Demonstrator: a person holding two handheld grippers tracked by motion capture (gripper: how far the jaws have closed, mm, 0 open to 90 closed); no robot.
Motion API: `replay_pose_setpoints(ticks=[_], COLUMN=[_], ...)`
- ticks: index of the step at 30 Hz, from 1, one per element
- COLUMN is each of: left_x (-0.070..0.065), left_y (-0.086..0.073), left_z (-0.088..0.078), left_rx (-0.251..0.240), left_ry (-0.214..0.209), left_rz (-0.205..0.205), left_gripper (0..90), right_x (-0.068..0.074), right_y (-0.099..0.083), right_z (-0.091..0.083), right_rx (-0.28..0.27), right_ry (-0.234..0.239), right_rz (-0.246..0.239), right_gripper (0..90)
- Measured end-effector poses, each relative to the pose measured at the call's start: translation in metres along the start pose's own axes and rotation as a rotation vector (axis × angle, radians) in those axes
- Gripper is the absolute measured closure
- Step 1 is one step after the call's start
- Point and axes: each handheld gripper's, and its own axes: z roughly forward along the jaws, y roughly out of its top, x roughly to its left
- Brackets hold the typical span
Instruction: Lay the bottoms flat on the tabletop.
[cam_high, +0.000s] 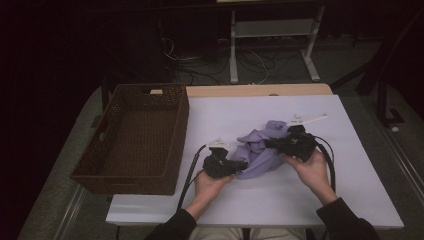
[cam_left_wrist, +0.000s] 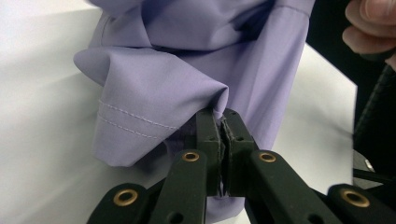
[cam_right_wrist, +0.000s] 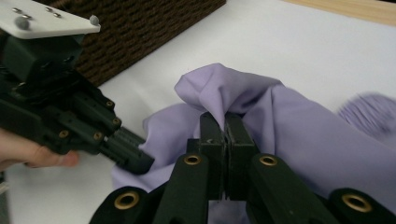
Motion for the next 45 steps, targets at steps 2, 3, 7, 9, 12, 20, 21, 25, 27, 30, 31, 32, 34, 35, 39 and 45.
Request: replay_pose_setpoints(ticks=[2,3,7,9,12,20,21,25,27,30,31,32,34,35,39,45], left_x=[-0.004,-0.006,-0.016,-0.020,-0.027,-0.039,-0.039,-0.045,-0.047,-0.049,-0.049,-0.050,-0.052,-0.053,-0.056,-0.055], left_y=[0.000,0.000,-0.002,-0.003,-0.006,-0.016,-0.017,-0.026,-0.030,-0.034,-0.035,-0.036,-0.038,-0.039,-0.041,-0.041], left_z=[0.002,0.003,0.010,0.014,0.020,0.033,0.034,0.036,0.035,0.033,0.032,0.032,0.031,0.031,0.033,0.033], left_rx=[0.003,0.005,0.030,0.050,0.080,0.163,0.172,0.199,0.204,0.209,0.213,0.217,0.227,0.234,0.246,0.241], left_ry=[-0.017,-0.023,-0.056,-0.071,-0.084,-0.100,-0.102,-0.107,-0.110,-0.116,-0.118,-0.118,-0.123,-0.123,-0.129,-0.133], left_rz=[0.008,0.010,0.035,0.050,0.073,0.110,0.112,0.115,0.111,0.109,0.113,0.115,0.121,0.130,0.141,0.142], left_gripper=[87.6,87.6,87.6,87.6,87.5,87.3,87.3,87.4,87.5,87.5,87.6,87.6,87.6,87.6,87.6,87.6], right_x=[-0.002,-0.003,-0.007,-0.010,-0.012,-0.007,-0.007,-0.007,-0.002,0.001,0.003,0.004,0.009,0.011,0.027,0.036], right_y=[-0.010,-0.016,-0.042,-0.054,-0.069,-0.103,-0.107,-0.115,-0.116,-0.116,-0.117,-0.117,-0.115,-0.113,-0.098,-0.062], right_z=[-0.011,-0.016,-0.034,-0.042,-0.048,-0.052,-0.052,-0.050,-0.049,-0.049,-0.049,-0.049,-0.053,-0.055,-0.068,-0.049], right_rx=[-0.005,-0.002,0.021,0.033,0.064,0.205,0.228,0.270,0.289,0.304,0.307,0.308,0.302,0.301,0.257,0.199], right_ry=[0.007,0.009,0.021,0.029,0.027,0.015,0.016,0.015,0.020,0.024,0.025,0.034,0.044,0.046,0.017,-0.017], right_rz=[0.044,0.052,0.129,0.170,0.192,0.204,0.214,0.232,0.207,0.197,0.189,0.183,0.166,0.158,0.094,0.023], right_gripper=[87.3,87.4,87.3,87.3,87.3,87.3,87.3,87.3,87.3,87.2,86.9,85.7,78.5,74.7,58.9,44.2])
